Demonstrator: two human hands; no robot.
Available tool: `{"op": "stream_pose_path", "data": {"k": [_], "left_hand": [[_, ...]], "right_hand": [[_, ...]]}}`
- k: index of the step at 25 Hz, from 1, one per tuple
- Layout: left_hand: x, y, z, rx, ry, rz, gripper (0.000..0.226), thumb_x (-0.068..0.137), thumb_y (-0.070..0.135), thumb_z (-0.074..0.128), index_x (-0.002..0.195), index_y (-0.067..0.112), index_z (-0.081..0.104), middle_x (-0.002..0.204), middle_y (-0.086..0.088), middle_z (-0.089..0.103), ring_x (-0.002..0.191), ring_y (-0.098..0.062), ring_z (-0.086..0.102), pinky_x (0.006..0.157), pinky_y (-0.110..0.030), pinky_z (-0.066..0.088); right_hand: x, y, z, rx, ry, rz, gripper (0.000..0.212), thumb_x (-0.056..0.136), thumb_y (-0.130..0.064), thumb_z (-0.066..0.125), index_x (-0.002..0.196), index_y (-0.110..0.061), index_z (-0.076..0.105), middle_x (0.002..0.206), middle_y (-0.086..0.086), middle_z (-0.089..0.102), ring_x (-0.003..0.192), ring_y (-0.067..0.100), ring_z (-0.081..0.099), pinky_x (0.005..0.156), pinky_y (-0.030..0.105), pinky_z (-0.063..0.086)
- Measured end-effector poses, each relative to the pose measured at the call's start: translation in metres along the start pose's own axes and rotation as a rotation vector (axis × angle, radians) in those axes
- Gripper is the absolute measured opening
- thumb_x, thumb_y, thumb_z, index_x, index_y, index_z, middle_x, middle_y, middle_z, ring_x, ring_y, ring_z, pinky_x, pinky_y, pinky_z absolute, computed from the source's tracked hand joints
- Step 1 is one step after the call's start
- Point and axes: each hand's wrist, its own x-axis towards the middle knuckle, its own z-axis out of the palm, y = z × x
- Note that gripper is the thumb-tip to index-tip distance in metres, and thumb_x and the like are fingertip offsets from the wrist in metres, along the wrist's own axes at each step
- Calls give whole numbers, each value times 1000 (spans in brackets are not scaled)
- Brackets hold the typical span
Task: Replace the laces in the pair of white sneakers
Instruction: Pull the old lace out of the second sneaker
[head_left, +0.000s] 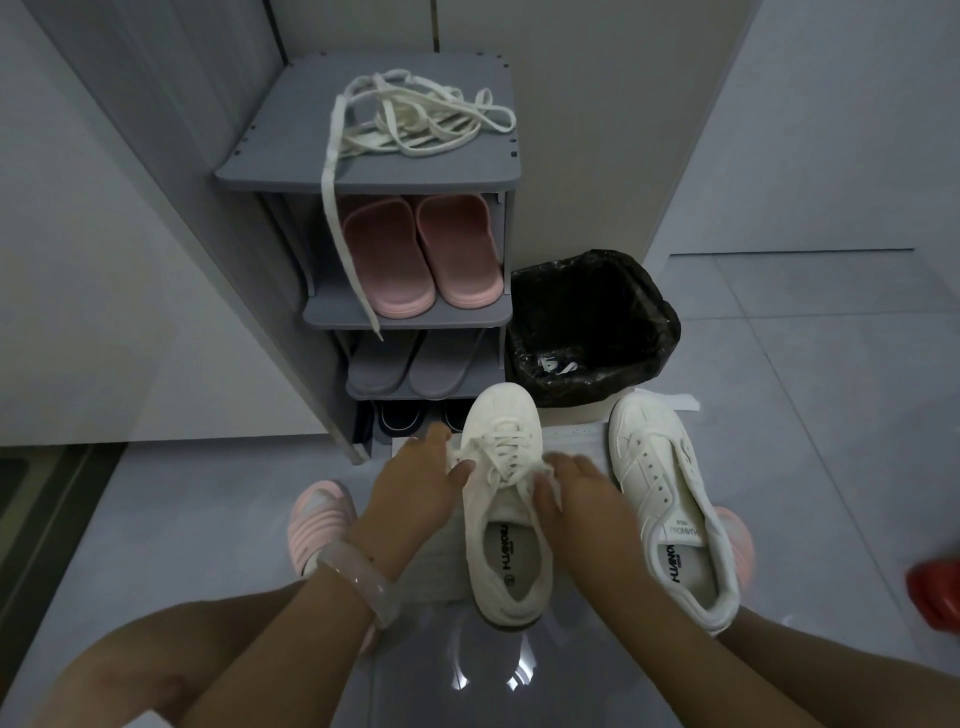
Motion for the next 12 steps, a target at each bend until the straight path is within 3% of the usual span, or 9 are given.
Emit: {"op": "stream_pose_path", "data": {"k": [3, 5, 7, 9, 12], "left_hand": [[-3, 4, 4, 32, -43, 86, 25, 93, 38, 48, 99, 14, 53, 102, -5, 59, 92, -17, 54, 74, -25, 38], [-8, 7, 12, 42, -127, 109, 23, 91, 38, 52, 88, 15, 48, 92, -5, 57, 84, -18, 53, 68, -25, 35], [-9, 9, 21, 52, -115, 133, 26, 90, 36, 53, 94, 11, 47, 97, -9, 59, 89, -22, 56, 69, -27, 37], [-7, 10, 27, 73, -89, 134, 30, 90, 34, 53, 102, 7, 46, 103, -12, 59, 95, -26, 56, 71, -29, 38], [-4, 6, 29, 71, -91, 132, 28, 89, 28, 53, 104, 5, 46, 105, -14, 59, 96, -28, 56, 70, -27, 36]], "right_hand": [[15, 2, 3, 63, -46, -122, 29, 95, -14, 43, 119, -9, 57, 117, 9, 57, 106, 24, 53, 87, 32, 43], [17, 3, 7, 44, -93, -63, 18, 96, -23, 43, 95, -11, 56, 94, 6, 61, 85, 21, 54, 72, 30, 41], [18, 2, 7, 79, -117, 10, 17, 95, -29, 47, 89, -15, 50, 83, 3, 59, 79, 20, 55, 66, 28, 39], [19, -1, 7, 66, -132, 23, 17, 94, -29, 49, 99, -14, 53, 92, 4, 61, 86, 20, 58, 68, 27, 40], [20, -8, 9, -152, -148, -67, 17, 96, -15, 42, 107, -8, 53, 107, 7, 54, 94, 21, 54, 67, 25, 34]]}}
